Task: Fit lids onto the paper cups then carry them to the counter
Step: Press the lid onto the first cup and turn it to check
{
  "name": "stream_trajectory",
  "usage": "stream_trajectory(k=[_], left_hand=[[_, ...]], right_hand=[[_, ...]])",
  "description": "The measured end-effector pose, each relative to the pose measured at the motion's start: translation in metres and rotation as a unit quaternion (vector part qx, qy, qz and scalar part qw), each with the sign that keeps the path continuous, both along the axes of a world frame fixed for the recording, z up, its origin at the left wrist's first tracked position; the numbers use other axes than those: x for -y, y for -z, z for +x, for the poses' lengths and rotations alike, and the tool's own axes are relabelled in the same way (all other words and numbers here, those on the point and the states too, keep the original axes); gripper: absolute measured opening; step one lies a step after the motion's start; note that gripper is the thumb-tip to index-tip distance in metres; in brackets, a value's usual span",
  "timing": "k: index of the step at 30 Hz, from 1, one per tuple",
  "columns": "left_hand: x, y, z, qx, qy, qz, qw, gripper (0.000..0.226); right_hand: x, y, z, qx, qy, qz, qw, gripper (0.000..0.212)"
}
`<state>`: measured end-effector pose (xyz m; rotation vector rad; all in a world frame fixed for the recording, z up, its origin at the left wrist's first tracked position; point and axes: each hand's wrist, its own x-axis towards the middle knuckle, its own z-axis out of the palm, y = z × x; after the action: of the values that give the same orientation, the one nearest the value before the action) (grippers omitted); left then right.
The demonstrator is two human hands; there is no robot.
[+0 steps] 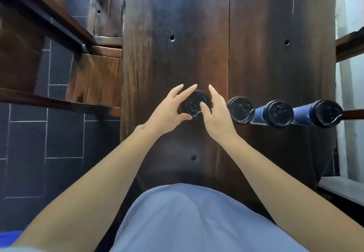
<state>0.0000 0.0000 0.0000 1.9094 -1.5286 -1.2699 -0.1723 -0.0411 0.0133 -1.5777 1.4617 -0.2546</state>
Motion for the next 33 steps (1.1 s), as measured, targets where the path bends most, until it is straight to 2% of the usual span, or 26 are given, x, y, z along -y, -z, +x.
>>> stream_trajectory(k=[3,8,16,24,30,33], left_hand=[[0.014,0.006,0.01,-0.005,0.049,0.007,0.999,0.093],[0.007,0.013,0.013,-0.057,0.066,0.016,0.996,0.086],[-0.041,0.017,0.007,-0.058,-0.003,-0.013,0.998,0.083],[-0.082,0.023,0.005,-0.063,-0.056,0.016,0.996,0.087],[-0.084,0.026,0.009,-0.084,-0.093,0.035,0.991,0.087],[-0.081,0.026,0.01,-0.1,-0.106,0.049,0.988,0.088]], right_hand=[[0.008,0.01,0.004,-0.011,0.004,0.037,0.999,0.057],[0.005,0.019,0.003,-0.008,0.002,0.097,0.995,0.054],[-0.015,0.015,0.006,0.009,-0.054,0.095,0.994,0.051],[-0.048,0.019,0.01,0.014,-0.072,0.091,0.993,0.045],[-0.045,0.022,0.023,0.021,-0.019,0.074,0.997,0.027],[-0.037,0.023,0.04,-0.015,0.018,0.069,0.997,0.033]])
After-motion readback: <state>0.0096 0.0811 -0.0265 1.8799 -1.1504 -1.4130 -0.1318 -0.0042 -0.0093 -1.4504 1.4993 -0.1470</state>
